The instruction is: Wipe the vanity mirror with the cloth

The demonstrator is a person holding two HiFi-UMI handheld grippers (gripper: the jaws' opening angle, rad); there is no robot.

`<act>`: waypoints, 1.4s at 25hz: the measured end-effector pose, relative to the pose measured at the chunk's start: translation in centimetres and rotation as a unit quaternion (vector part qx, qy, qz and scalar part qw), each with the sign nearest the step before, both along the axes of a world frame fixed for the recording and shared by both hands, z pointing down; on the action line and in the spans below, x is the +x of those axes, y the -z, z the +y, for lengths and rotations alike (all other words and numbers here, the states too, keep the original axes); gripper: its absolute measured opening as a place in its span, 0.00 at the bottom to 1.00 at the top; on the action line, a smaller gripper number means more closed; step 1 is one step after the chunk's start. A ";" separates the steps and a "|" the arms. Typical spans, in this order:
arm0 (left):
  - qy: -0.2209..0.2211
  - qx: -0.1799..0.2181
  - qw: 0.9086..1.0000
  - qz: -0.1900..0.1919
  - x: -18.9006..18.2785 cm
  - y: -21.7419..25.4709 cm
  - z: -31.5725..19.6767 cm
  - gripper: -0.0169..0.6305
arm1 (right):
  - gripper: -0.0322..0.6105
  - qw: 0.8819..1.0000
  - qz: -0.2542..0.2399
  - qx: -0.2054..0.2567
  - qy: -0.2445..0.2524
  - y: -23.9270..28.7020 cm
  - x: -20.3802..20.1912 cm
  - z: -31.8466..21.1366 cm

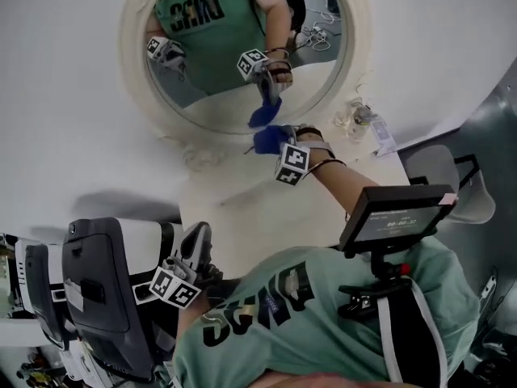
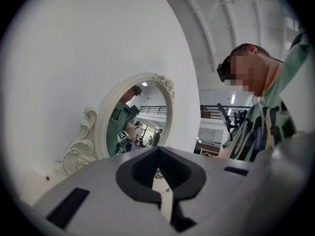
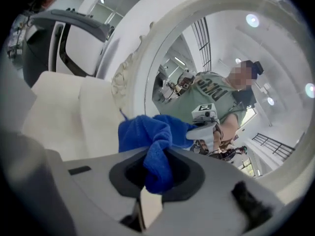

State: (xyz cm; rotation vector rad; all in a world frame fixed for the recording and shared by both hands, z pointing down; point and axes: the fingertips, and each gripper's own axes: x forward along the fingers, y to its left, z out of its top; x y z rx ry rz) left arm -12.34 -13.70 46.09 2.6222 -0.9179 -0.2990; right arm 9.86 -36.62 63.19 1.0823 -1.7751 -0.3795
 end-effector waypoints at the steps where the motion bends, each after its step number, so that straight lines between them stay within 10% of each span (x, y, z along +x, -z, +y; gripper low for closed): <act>1: -0.003 0.009 1.000 0.000 0.3 0.5 -0.1 0.04 | 0.12 1.000 -0.019 0.004 0.007 1.2 0.0 0.8; 6: -0.012 0.052 0.999 0.004 2.4 2.7 -0.5 0.04 | 0.12 0.982 -0.182 0.011 0.040 9.3 0.5 6.3; 13: -0.020 0.076 0.997 -0.012 5.1 3.2 -0.9 0.04 | 0.12 0.898 -0.439 -0.018 0.035 15.1 4.4 17.2; 18: -0.048 0.065 0.997 -0.018 6.5 2.3 0.6 0.04 | 0.12 0.859 -0.506 -0.077 -0.015 10.8 4.7 22.8; 35: -0.065 0.062 0.996 -0.013 7.6 1.9 0.4 0.04 | 0.12 0.882 -0.465 -0.073 0.015 11.7 2.3 23.2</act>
